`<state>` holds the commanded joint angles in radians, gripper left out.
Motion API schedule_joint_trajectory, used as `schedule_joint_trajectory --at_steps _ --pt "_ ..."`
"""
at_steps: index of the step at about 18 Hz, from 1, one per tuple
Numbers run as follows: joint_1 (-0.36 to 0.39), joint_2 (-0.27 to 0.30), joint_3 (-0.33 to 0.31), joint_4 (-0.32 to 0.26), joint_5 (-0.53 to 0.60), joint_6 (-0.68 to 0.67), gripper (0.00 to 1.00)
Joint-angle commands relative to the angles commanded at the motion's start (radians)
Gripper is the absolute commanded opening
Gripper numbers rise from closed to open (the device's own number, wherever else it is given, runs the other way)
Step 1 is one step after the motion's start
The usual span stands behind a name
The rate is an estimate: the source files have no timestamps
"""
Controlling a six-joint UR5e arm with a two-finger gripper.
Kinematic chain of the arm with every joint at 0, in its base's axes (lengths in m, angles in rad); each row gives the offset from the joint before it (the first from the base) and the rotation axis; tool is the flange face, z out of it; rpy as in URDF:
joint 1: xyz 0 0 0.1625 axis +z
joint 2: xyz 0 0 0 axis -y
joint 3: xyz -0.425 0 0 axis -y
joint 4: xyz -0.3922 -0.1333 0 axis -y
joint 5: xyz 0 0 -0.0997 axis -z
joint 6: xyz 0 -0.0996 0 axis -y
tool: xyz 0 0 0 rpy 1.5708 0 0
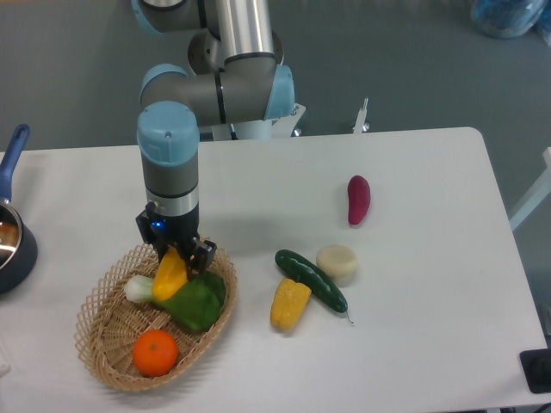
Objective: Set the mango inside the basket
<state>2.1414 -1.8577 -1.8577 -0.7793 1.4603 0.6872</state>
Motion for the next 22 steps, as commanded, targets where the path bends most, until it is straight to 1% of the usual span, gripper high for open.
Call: schedule_joint_trajectory --at_steps 3,5,6,9,10,12,13,14,16,17,20,22 --pt "0.000 0.003 0.005 0.000 0.028 0.003 1.00" --pt "0.002 0.011 0.023 0.005 0.070 0.009 1.00" --pt "0.005 0.020 0.059 0.005 0.092 0.030 1.00" --pt "0.027 0.025 0.191 -0.015 0.104 0.112 1.00" --pt "0.037 0.031 0.221 -0.044 0.129 0.144 1.00" --pt "0.055 0.040 0.267 -0.139 0.227 0.278 1.00" --pt "0.057 0.046 0.273 -0.165 0.273 0.354 1.00" --pt "0.061 0.058 0.273 -0.173 0.288 0.394 1.00" --pt "0.089 0.086 0.259 -0.178 0.288 0.413 1.00" --pt "0.095 0.090 0.256 -0.182 0.288 0.414 1.00" --pt "0.112 0.097 0.256 -0.202 0.293 0.428 1.00" --pt "0.115 0.095 0.258 -0.204 0.298 0.480 1.00"
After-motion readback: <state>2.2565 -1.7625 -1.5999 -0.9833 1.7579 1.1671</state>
